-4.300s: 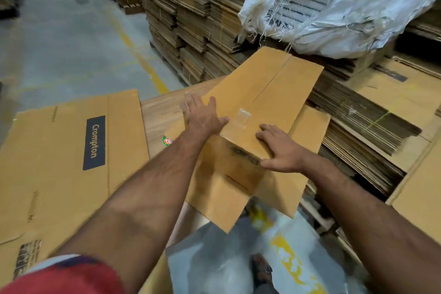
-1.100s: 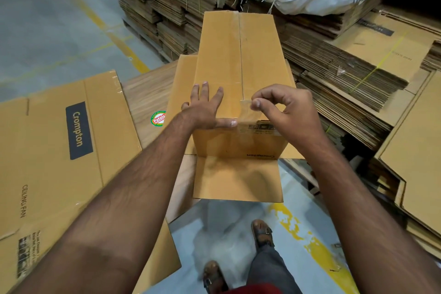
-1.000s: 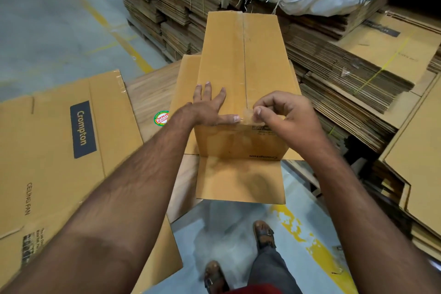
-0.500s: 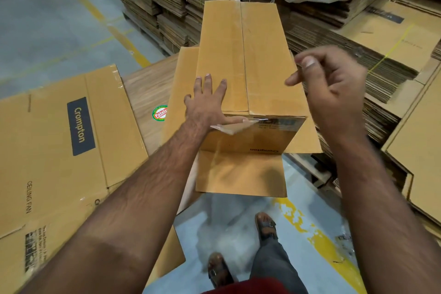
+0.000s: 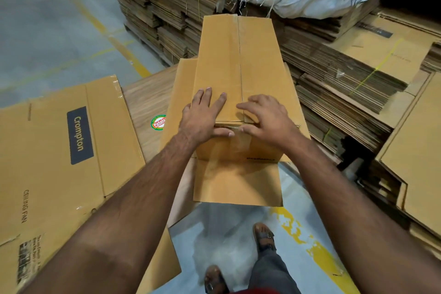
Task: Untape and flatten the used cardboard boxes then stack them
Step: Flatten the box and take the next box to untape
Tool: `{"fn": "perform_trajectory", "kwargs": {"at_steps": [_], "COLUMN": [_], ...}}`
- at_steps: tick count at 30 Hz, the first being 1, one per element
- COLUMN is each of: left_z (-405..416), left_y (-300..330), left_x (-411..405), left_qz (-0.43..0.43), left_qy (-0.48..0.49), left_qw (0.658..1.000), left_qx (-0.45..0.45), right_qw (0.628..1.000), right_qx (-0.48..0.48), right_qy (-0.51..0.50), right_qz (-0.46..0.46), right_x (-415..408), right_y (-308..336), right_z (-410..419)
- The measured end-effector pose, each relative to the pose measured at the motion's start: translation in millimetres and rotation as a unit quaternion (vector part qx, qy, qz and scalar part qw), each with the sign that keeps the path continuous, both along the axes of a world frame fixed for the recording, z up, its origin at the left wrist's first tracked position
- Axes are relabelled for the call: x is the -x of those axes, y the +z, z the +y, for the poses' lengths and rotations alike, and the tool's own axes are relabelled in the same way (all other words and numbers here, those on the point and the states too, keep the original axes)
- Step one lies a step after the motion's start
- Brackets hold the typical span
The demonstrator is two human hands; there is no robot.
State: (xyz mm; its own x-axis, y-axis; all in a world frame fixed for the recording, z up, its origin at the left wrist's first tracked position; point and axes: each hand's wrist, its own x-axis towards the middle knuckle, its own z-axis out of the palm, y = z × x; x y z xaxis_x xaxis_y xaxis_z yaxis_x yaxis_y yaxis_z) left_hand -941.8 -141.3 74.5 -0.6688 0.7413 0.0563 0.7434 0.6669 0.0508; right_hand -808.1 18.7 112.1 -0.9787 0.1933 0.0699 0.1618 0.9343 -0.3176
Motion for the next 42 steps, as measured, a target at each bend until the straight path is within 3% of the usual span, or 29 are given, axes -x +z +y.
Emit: {"fn": "perform_trajectory", "kwargs": {"at_steps": [6,10,14,19,24,28,33,36,40,42], "left_z": [-3.7,3.7,23.2,54.5,71.3,76.7,81.9,78.1,65.7,60.8], "left_y": [8.0,7.5,15.2,30.2,36.7,44.6,48.3,51.9,55.4,54.2], "left_x": [-2.2,-3.3,-13.2,-28.1,-27.4,-22.9,-16.7,-10.9,-7.8,-8.5], "left_qz": [-0.060,-0.093,-0.042,-0.052,-0.111,-0.130,-0.159,-0.162,-0.143,-0.123], "left_qy": [0.009,0.055,0.098,0.171,0.217,0.230,0.248,0.246,0.247,0.230], "left_qw": [0.998,0.994,0.994,0.983,0.969,0.964,0.954,0.955,0.958,0.964], "left_qx": [-0.014,-0.033,-0.001,0.038,0.036,0.028,0.046,0.035,0.044,0.045], "right_qw": [0.988,0.974,0.959,0.967,0.987,0.983,0.987,0.990,0.941,0.919], "right_qx": [-0.146,-0.217,-0.257,-0.200,-0.121,-0.121,-0.131,-0.129,-0.219,-0.246], "right_qy": [0.017,-0.047,-0.119,-0.156,-0.042,0.018,-0.016,-0.048,-0.177,-0.262], "right_qz": [-0.040,0.043,0.034,-0.037,-0.095,-0.141,-0.093,0.021,0.186,0.163], "right_x": [11.5,11.0,0.1,-20.3,-25.9,-15.5,-3.9,-4.1,-11.1,-20.0], "right_y": [28.8,67.8,102.2,90.2,62.8,39.0,45.3,59.3,73.9,80.1], "right_z": [0.0,0.7,14.1,25.9,6.6,-5.7,-11.6,-8.7,17.0,37.8]}}
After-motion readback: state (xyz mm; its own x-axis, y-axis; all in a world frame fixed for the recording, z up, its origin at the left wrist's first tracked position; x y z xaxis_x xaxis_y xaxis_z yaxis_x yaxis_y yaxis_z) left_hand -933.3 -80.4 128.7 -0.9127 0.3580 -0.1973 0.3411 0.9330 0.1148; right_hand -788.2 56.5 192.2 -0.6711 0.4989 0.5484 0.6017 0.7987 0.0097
